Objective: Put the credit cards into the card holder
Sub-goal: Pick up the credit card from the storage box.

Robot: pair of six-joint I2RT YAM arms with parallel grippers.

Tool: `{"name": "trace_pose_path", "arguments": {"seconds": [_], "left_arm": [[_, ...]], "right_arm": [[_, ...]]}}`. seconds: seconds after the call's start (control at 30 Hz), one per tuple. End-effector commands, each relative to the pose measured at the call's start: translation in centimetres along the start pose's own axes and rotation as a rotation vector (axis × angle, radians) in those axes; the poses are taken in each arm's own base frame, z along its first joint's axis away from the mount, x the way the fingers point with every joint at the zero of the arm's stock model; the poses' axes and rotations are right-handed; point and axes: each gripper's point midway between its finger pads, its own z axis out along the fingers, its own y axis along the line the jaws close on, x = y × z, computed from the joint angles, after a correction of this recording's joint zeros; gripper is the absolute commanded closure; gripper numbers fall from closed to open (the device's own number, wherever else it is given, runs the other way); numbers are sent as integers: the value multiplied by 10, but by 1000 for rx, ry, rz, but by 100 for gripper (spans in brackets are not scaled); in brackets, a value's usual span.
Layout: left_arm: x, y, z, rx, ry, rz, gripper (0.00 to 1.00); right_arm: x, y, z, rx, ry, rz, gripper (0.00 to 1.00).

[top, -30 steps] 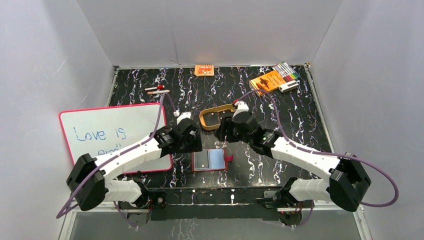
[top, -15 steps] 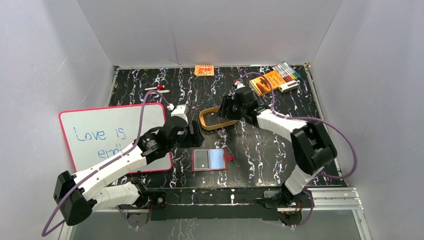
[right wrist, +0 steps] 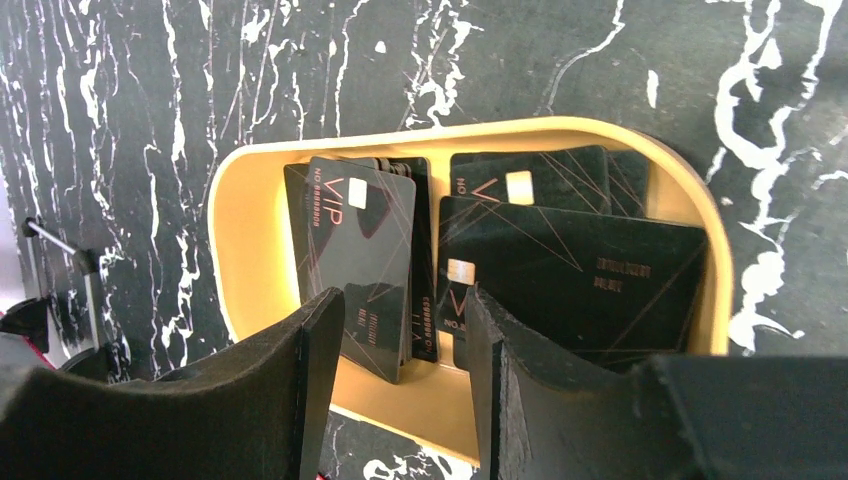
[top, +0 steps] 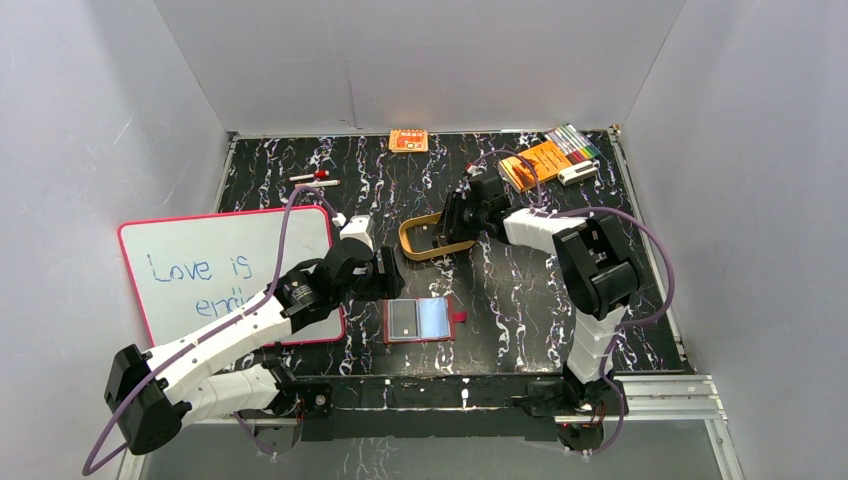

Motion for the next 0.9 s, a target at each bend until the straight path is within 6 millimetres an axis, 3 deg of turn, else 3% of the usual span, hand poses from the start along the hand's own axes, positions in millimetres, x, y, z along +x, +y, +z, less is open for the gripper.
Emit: {"name": "trace_pose_path", "arguments": {"seconds": [0.0,0.37,0.87], "left_arm": [[-5,2,-1,-7,-28,11,30],[-1,5,2,-24,-15,6,31],[0,7,3,-34,-15,2,31]], "right_arm": [[-26,26,3,-92,-49,-29,44],[-14,17,17,-83,0,-17,50],[-7,21,25,-93,40,-13,63]]}}
